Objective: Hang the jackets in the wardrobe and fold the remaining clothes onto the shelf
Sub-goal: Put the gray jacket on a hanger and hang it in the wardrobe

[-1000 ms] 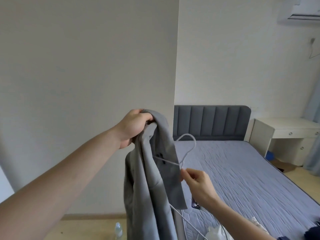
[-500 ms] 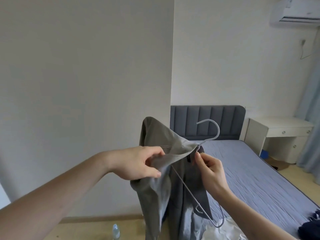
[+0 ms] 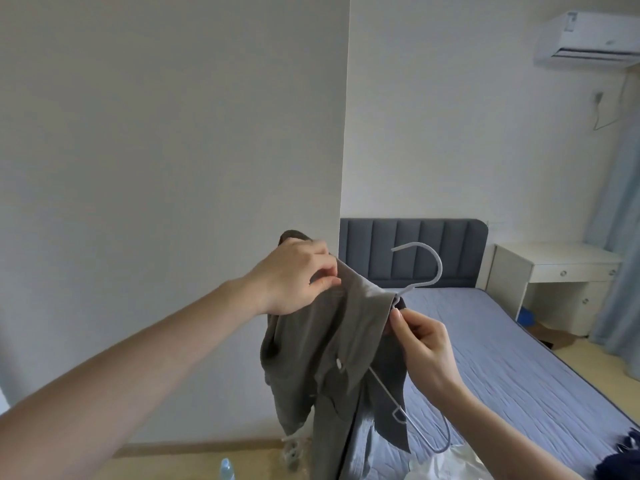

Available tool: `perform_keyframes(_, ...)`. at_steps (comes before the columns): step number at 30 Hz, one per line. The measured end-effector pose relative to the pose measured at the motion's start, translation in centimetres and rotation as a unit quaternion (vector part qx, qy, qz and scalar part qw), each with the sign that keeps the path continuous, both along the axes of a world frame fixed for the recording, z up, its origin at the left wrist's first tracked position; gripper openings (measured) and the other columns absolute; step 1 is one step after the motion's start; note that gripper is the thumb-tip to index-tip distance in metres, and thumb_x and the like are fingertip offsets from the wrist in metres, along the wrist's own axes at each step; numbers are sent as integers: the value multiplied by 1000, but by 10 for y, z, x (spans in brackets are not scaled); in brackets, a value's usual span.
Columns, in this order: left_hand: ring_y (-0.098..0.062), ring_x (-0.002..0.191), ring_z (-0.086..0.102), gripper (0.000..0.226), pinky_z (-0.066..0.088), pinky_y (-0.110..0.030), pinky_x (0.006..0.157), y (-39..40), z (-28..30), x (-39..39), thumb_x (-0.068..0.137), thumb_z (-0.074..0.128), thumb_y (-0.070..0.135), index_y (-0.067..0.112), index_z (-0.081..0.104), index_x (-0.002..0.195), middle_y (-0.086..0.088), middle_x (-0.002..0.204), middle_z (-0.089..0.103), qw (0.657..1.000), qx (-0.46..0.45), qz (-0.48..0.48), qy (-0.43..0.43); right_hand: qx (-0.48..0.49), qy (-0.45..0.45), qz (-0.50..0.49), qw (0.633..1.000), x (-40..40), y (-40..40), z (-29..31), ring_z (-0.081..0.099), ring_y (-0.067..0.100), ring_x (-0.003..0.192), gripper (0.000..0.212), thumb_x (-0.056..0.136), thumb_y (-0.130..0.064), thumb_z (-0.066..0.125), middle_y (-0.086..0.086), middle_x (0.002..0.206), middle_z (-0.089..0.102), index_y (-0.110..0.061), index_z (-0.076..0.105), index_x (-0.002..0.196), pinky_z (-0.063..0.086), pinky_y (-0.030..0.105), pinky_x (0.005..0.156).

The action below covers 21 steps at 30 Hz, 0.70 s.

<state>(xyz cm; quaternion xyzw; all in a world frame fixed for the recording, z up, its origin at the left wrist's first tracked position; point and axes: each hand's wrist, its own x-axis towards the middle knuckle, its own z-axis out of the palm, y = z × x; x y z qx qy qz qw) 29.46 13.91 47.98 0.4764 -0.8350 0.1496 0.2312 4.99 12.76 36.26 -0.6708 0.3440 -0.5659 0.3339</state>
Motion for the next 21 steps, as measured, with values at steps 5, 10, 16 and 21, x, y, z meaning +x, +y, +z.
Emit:
perform_keyframes(5,-6,101,45,26,36,-26,97,-11,2,-3,93,64,50,31,63,110,16,111,53,996,-76,-40,-37,-7,15,-3,1000,-7,4,2,66,32,73,34,95,-49,56,6,71,71,-27,79,83,53,31,62)
perform_keyframes(10,-8,74,47,31,29,-25,67,-22,-6,-2,99,50,56,33,60,80,22,70,51,997,21,23,-68,-24,33,14,999,-10,2,0,52,17,55,38,99,-43,57,8,63,62,-18,78,80,39,23,55)
perform_keyframes(16,-4,62,43,42,23,-21,53,-22,-21,17,95,41,63,36,41,64,19,63,46,999,-13,35,-38,77,92,17,993,-30,-10,-15,66,17,74,41,94,-51,45,-2,83,72,-20,72,94,52,19,64)
perform_keyframes(21,-15,68,53,48,32,-27,54,-23,-13,44,96,42,65,25,56,73,10,68,58,996,-43,71,-4,258,-36,-25,965,-55,-22,-55,68,26,104,57,106,-48,25,3,112,74,-14,70,110,50,37,93)
